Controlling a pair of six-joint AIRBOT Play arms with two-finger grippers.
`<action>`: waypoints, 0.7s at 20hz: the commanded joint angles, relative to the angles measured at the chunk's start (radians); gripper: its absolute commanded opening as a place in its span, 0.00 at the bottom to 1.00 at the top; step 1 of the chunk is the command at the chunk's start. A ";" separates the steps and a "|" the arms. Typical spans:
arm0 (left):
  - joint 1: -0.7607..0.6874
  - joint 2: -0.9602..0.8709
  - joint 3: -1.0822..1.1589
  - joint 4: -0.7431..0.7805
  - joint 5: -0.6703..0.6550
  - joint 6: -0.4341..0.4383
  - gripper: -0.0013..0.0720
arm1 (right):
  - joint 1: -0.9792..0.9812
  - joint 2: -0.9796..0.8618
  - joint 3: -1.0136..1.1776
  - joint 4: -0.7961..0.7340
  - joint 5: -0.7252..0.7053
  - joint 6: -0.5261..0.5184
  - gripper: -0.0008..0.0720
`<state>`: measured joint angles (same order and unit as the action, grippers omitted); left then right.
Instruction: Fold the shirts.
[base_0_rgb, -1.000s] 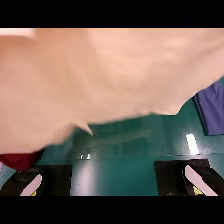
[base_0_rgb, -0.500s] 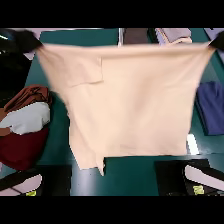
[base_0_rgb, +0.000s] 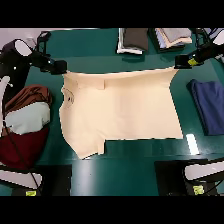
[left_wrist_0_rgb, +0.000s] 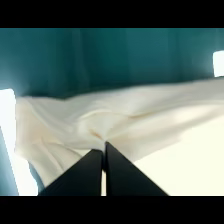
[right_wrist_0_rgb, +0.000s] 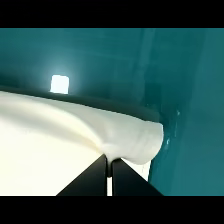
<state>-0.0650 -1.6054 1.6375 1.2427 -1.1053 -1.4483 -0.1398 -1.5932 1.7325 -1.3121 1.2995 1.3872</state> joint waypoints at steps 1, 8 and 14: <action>0.000 -0.018 -0.012 0.007 -0.138 0.043 0.05 | -0.016 0.000 -0.006 -0.001 0.035 -0.009 0.03; 0.000 -0.019 -0.260 -0.017 -0.060 0.042 0.05 | -0.042 0.087 -0.382 0.003 -0.065 -0.008 0.03; 0.000 -0.002 -0.304 0.003 -0.106 -0.027 0.77 | -0.005 0.094 -0.419 0.012 -0.074 -0.008 0.60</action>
<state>-0.0647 -1.6176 1.3499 1.2312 -1.1790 -1.4185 -0.1551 -1.5066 1.3235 -1.3079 1.2232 1.3781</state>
